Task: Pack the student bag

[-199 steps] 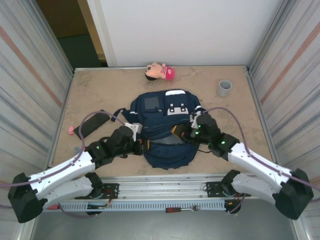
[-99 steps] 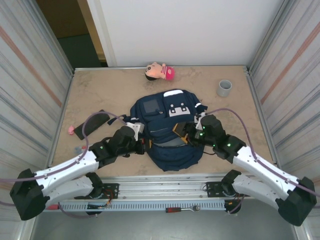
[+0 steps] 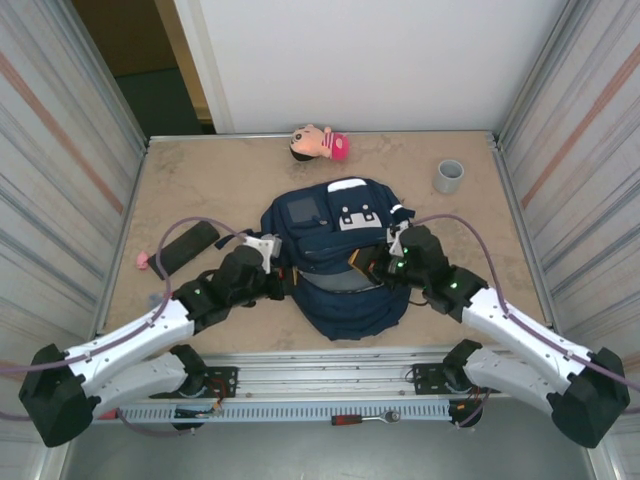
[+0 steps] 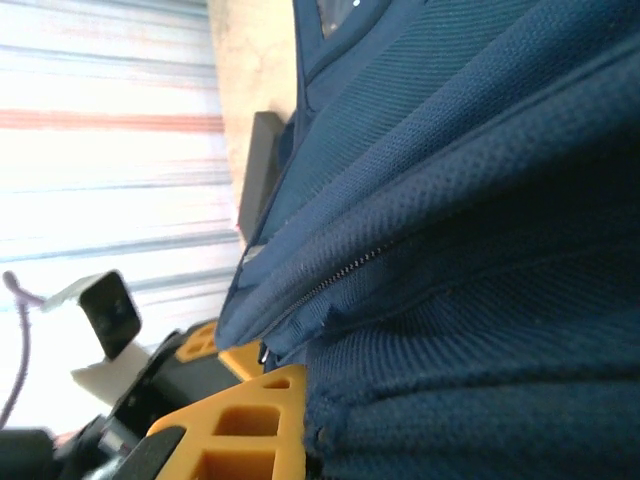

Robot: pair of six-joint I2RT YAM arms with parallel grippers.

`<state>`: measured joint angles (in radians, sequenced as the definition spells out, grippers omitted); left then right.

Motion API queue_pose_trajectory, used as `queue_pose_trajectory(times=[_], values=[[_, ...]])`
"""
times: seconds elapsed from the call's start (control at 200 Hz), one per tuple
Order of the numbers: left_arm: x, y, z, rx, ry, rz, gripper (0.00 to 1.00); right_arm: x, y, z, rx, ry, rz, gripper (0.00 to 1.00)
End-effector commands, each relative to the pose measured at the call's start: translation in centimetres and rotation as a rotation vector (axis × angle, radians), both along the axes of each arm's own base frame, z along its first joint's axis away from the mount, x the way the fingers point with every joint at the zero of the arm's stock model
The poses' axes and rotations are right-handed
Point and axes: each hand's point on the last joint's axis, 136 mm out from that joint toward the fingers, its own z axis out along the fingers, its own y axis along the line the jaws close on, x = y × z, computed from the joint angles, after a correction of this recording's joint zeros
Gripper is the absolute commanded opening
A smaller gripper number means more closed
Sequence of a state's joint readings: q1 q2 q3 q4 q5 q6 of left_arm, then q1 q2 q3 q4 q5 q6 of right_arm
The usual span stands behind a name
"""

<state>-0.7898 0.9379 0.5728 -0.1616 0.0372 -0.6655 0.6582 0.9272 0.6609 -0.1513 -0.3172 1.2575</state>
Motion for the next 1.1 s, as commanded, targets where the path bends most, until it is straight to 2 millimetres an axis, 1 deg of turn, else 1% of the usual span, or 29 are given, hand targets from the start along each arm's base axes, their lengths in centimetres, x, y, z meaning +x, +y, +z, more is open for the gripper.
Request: queue_pose_trajectory(times=[0.0, 0.1, 0.241, 0.301, 0.316, 0.376, 0.431, 0.481, 0.541, 0.666, 0.747, 0.762, 0.777, 0.832, 0.922, 0.957, 0.967, 0.977, 1.042, 1.097], values=[[2.2, 4.1, -1.5, 0.092, -0.035, 0.146, 0.00, 0.2, -0.5, 5.2, 0.052, -0.125, 0.100, 0.00], [4.0, 5.5, -1.9, 0.115, -0.063, 0.193, 0.00, 0.3, -0.2, 8.1, 0.058, -0.186, 0.163, 0.00], [6.6, 6.7, -2.5, 0.140, -0.079, 0.240, 0.00, 1.0, 0.7, 10.3, 0.095, -0.213, 0.196, 0.00], [7.6, 7.1, -2.7, 0.141, -0.084, 0.255, 0.00, 1.2, 0.7, 11.7, 0.111, -0.244, 0.192, 0.00], [7.8, 7.3, -2.8, 0.144, -0.086, 0.262, 0.00, 1.7, 1.0, 11.2, 0.101, -0.229, 0.189, 0.00], [8.5, 7.5, -2.8, 0.151, -0.094, 0.272, 0.03, 2.4, 0.8, 11.3, 0.083, -0.229, 0.149, 0.00], [9.0, 7.5, -2.5, 0.159, -0.104, 0.272, 0.08, 3.2, 0.3, 10.7, 0.048, -0.221, 0.090, 0.00], [9.3, 7.5, -2.2, 0.164, -0.113, 0.275, 0.16, 3.7, -0.1, 9.9, 0.014, -0.214, 0.038, 0.00], [9.5, 7.4, -1.4, 0.150, -0.121, 0.277, 0.29, 3.9, -0.5, 9.0, -0.014, -0.207, -0.018, 0.00], [8.7, 7.1, 0.3, 0.090, -0.104, 0.276, 0.51, 4.1, -1.0, 7.6, -0.083, -0.216, -0.101, 0.00], [7.6, 7.5, 0.9, 0.056, -0.062, 0.303, 0.60, 4.3, -1.4, 6.3, -0.141, -0.213, -0.157, 0.00], [7.4, 7.7, 1.0, 0.048, -0.049, 0.315, 0.62, 4.2, -1.7, 6.7, -0.133, -0.226, -0.177, 0.00], [7.1, 7.9, 1.0, 0.041, -0.036, 0.327, 0.63, 4.1, -1.8, 6.7, -0.131, -0.228, -0.188, 0.00], [6.2, 8.6, 1.1, 0.014, 0.026, 0.381, 0.65, 4.1, -1.4, 6.4, -0.101, -0.224, -0.233, 0.00], [4.7, 9.4, 1.0, -0.008, 0.107, 0.437, 0.67, 4.0, -0.2, 5.9, -0.056, -0.224, -0.275, 0.00], [4.2, 9.6, 1.0, -0.015, 0.131, 0.453, 0.67, 3.8, 0.2, 6.1, -0.044, -0.230, -0.274, 0.00], [4.1, 9.7, 1.1, -0.019, 0.138, 0.459, 0.67, 4.0, 0.5, 5.4, -0.061, -0.218, -0.270, 0.00], [4.0, 9.8, 1.0, -0.023, 0.147, 0.464, 0.67, 4.0, 0.7, 5.1, -0.068, -0.214, -0.264, 0.00], [3.2, 9.8, 0.7, -0.061, 0.201, 0.494, 0.67, 3.8, 1.4, 4.4, -0.099, -0.193, -0.237, 0.00], [2.7, 9.5, 0.3, -0.101, 0.235, 0.499, 0.67, 3.7, 1.8, 3.8, -0.122, -0.177, -0.213, 0.00]])
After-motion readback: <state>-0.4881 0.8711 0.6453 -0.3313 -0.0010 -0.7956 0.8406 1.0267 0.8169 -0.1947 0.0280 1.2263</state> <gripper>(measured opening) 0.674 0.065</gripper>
